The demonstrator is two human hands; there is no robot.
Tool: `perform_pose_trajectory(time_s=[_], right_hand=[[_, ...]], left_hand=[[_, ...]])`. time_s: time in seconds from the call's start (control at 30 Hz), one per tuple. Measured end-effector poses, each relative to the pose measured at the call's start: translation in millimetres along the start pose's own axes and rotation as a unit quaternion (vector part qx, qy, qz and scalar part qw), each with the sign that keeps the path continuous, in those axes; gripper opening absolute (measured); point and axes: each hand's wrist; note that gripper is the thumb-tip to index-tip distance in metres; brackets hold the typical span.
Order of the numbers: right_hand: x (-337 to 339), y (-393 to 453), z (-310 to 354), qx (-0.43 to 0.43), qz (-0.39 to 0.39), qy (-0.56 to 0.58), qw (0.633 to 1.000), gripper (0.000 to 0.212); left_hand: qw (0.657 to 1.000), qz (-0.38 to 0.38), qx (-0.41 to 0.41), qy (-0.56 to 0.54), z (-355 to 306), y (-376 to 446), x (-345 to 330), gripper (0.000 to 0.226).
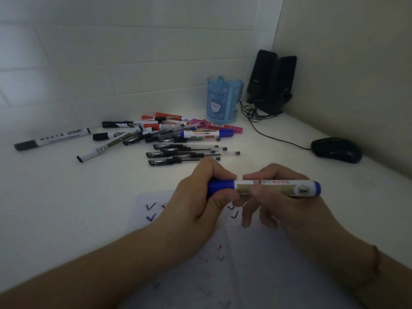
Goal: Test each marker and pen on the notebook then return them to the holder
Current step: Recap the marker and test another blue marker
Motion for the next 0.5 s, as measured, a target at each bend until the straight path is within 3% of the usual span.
perform_pose_trajectory(time_s=[0.2, 0.3, 0.4, 0.5], right_hand=[[24, 16, 2, -0.017, 0.010, -0.019, 1.000, 0.026], [43, 17, -5, -0.020, -0.012, 0.049, 0.999, 0.018], [52, 17, -6, -0.013, -0.026, 0.013, 0.999, 0.012], [51, 15, 2, -0.007, -0.059, 0.002, 0.998, 0.011]], left_hand=[[0.994, -0.009, -0.037, 0.107, 6, 17, 7, 0.015], [0.983, -0.007, -0.048, 0.178, 12, 14, 15, 0.024], [0.977, -0.014, -0.018, 0.212, 13, 14, 22, 0.027], [0.964, 0.026, 0.049, 0.259, 7, 15, 21, 0.053]])
Point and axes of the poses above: each hand's wrist, its own y-axis towards the middle knuckle, its own x-axis out of the back of the hand, z = x × y
